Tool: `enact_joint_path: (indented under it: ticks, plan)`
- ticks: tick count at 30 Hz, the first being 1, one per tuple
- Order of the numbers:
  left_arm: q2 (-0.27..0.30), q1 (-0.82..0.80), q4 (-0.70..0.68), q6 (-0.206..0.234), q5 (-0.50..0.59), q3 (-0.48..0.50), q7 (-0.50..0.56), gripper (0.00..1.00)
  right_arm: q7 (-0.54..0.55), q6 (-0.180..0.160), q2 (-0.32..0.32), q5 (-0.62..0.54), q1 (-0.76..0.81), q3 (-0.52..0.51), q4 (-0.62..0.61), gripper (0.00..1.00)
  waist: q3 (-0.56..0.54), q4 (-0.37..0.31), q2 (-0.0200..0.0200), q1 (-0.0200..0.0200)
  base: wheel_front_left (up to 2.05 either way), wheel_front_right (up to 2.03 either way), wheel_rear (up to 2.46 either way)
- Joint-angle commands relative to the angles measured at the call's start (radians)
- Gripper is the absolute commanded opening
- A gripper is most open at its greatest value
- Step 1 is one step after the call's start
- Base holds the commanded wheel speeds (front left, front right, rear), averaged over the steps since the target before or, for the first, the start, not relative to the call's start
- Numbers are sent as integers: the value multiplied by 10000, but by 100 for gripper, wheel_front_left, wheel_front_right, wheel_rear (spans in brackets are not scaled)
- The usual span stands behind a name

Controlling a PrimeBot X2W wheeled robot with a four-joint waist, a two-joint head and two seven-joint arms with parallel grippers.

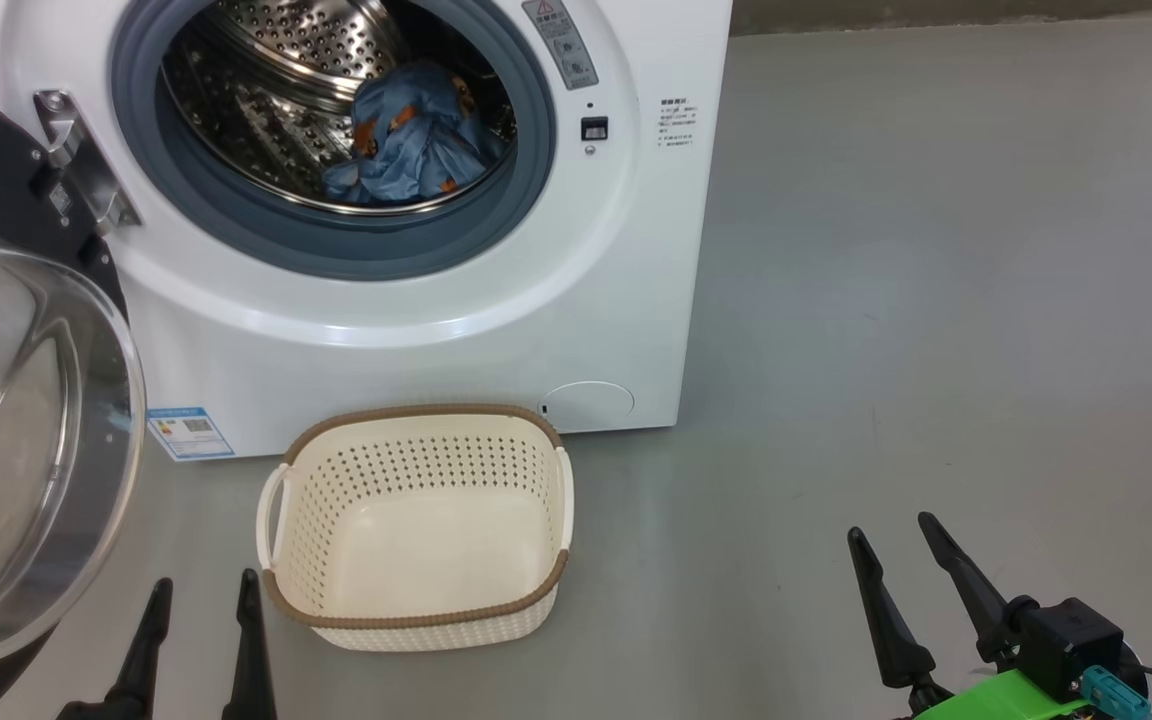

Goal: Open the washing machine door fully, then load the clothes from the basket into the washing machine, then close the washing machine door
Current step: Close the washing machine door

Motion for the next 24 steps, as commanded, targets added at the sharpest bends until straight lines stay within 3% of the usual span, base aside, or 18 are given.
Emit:
enact_joint_path:
  ticks: [1, 15, 24]
  plan:
    - [58, -475, -290, -50, 194, 319, -63, 100, -99, 16, -26, -89, -283, 220, -214, 100, -26, 10, 0, 0, -1, 1, 0]
    - [32, -286, -371, -64, 249, 299, -63, 100, -118, 16, -71, -131, -206, 277, -208, 100, -58, 14, 0, 0, 0, 0, 0]
    - [17, -282, -397, 54, 166, 323, -63, 100, -128, 16, -85, -151, -130, 296, -279, 100, -72, 564, 0, 0, 0, 0, 0]
